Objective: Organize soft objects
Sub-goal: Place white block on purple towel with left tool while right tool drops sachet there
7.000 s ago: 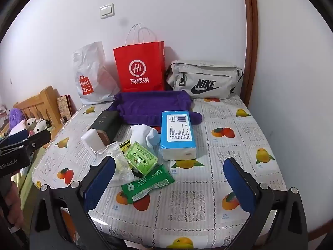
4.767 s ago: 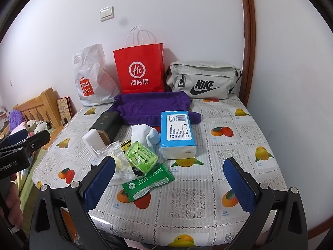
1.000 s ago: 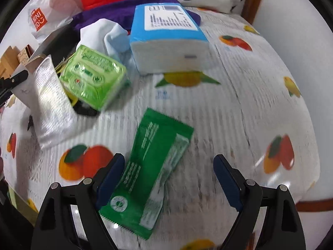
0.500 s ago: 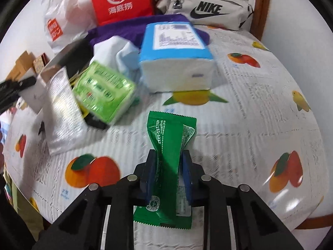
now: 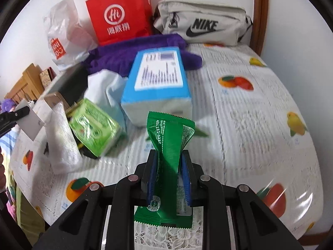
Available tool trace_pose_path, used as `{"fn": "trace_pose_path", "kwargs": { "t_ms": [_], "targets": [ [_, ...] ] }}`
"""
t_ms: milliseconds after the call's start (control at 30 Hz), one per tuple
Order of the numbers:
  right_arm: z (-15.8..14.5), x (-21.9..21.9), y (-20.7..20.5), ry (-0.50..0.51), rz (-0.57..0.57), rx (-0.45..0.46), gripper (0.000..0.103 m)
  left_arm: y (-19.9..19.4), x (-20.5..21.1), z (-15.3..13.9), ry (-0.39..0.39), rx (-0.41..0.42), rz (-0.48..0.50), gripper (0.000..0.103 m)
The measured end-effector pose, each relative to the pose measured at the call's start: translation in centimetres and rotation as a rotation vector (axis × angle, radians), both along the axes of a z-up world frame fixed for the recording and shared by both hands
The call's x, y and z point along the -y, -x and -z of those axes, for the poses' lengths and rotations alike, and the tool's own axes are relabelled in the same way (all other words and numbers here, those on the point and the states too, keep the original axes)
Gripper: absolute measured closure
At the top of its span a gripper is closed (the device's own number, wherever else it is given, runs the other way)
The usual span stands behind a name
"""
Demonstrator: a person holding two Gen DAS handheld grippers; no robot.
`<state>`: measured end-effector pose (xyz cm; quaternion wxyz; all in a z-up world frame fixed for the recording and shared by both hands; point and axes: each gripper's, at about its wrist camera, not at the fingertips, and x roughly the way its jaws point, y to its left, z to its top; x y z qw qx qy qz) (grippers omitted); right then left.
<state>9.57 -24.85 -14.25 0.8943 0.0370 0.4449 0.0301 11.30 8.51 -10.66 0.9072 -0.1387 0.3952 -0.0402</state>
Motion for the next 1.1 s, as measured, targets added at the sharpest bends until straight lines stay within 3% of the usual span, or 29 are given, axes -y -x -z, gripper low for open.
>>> {"fn": "trace_pose_path", "kwargs": {
  "t_ms": [500, 1100],
  "targets": [
    [-5.8, 0.5, -5.0, -0.024, -0.063, 0.114, 0.08, -4.0, 1.1, -4.4, -0.071, 0.041, -0.02, 0.073],
    [-8.4, -2.0, -15.5, -0.008, -0.128, 0.154, 0.08, -13.5, 1.5, -5.3, -0.096, 0.007, -0.013, 0.073]
  ]
}}
